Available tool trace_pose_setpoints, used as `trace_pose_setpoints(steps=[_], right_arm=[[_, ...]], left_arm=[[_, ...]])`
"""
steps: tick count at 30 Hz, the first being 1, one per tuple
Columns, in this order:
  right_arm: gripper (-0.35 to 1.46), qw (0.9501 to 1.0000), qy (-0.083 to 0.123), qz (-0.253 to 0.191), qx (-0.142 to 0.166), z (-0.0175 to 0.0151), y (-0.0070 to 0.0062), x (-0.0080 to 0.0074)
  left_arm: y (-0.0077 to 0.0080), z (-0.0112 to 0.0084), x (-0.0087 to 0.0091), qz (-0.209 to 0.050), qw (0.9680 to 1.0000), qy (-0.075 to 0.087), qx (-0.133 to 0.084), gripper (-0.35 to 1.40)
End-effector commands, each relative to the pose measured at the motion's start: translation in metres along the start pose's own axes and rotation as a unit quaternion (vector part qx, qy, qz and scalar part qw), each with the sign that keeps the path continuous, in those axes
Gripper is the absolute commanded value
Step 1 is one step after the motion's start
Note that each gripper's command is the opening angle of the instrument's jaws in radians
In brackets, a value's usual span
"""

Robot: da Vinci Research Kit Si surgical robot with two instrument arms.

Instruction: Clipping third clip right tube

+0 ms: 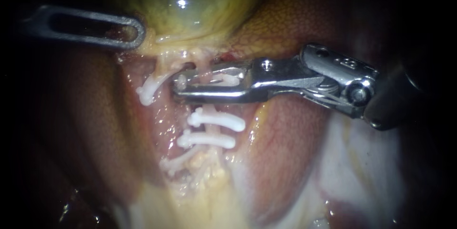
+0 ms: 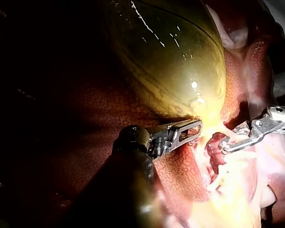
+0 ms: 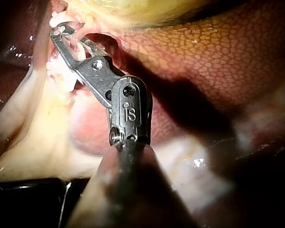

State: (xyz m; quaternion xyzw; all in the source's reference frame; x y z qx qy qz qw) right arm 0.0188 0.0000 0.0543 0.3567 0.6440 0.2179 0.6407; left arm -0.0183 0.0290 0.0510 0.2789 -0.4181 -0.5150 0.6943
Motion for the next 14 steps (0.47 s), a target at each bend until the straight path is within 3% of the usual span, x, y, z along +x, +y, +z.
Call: trace_pose_setpoints(steps=[1, 14], right_arm=[[-0.35, 1.0, 0.0, 0.005, 0.001, 0.0, 0.0001, -0.0001], [-0.35, 0.9999, 0.0, 0.011, 0.001, -0.0001, 0.0003, -0.0003]], left_arm=[[0.0, 0.0, 0.0, 0.0, 1.0, 0.0, 0.0, -0.35], [0.0, 0.0, 0.0, 0.0, 1.0, 0.0, 0.0, -0.35]])
